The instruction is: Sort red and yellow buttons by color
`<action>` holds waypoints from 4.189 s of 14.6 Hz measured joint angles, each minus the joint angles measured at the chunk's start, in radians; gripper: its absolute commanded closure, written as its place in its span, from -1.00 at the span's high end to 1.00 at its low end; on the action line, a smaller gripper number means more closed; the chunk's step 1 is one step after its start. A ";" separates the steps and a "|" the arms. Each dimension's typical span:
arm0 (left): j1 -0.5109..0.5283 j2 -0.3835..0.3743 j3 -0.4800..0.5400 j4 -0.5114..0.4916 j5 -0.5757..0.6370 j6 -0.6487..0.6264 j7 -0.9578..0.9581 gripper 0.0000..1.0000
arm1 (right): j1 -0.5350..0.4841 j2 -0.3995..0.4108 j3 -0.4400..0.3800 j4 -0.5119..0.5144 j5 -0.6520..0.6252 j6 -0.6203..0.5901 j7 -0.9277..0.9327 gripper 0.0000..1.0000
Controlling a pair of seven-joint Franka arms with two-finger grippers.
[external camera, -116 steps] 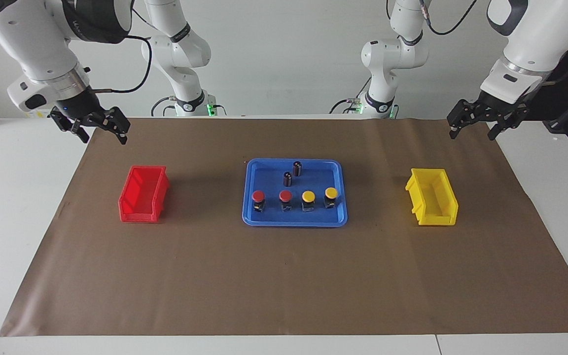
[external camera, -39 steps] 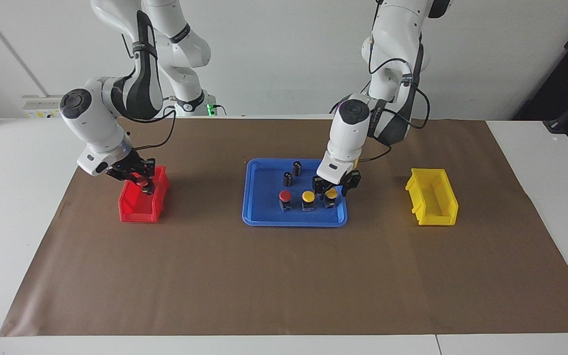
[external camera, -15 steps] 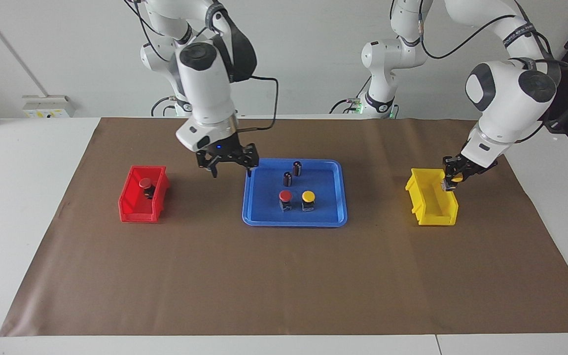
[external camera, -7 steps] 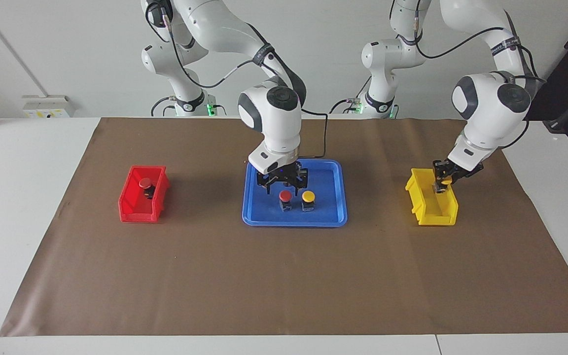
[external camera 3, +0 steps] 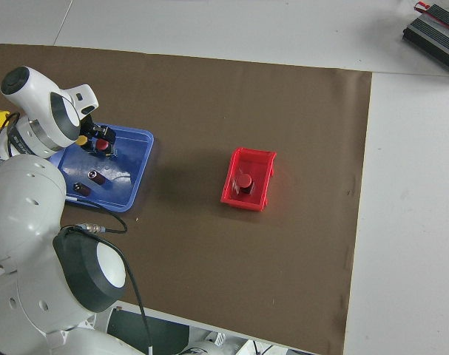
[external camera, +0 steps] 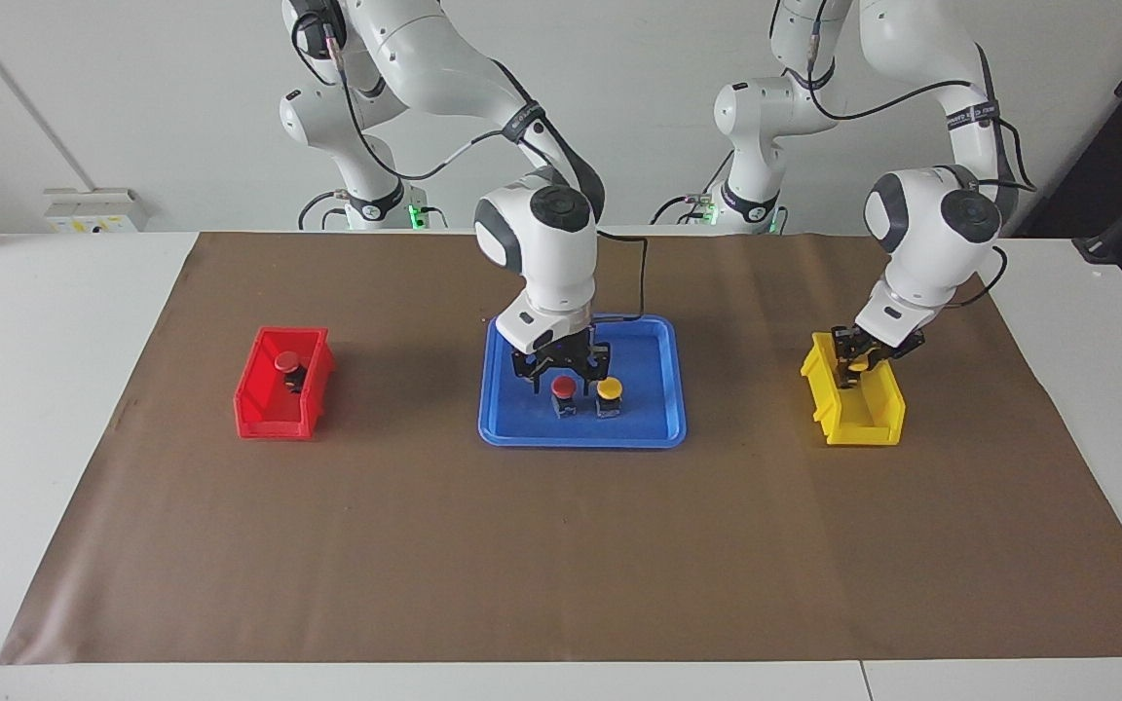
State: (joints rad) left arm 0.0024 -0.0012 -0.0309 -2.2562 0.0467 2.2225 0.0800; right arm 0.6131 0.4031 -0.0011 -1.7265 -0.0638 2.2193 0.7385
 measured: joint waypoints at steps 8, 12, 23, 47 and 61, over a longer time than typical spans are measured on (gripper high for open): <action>-0.005 -0.001 0.000 0.003 0.000 -0.005 0.000 0.25 | 0.009 0.000 0.001 -0.027 -0.001 0.021 -0.003 -0.37; -0.004 0.001 0.001 0.066 0.000 -0.033 0.000 1.00 | 0.009 -0.002 -0.002 0.004 -0.004 -0.048 -0.020 -0.76; -0.280 0.130 -0.021 0.585 -0.035 -0.337 -0.415 1.00 | -0.634 -0.334 -0.021 -0.112 0.043 -0.291 -0.987 -0.76; -0.636 0.363 -0.025 0.461 -0.045 0.003 -0.891 -0.97 | -0.715 -0.396 -0.010 -0.558 0.059 0.194 -1.119 0.99; -0.216 0.188 0.009 0.687 -0.053 -0.496 -0.289 -0.97 | -0.726 -0.469 -0.012 0.111 0.061 -0.708 -0.941 0.99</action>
State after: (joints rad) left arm -0.2135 0.1869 -0.0219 -1.5687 -0.0060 1.7270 -0.2088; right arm -0.1128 -0.0656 -0.0131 -1.6155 -0.0028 1.5116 -0.2021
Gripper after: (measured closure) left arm 0.590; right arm 0.004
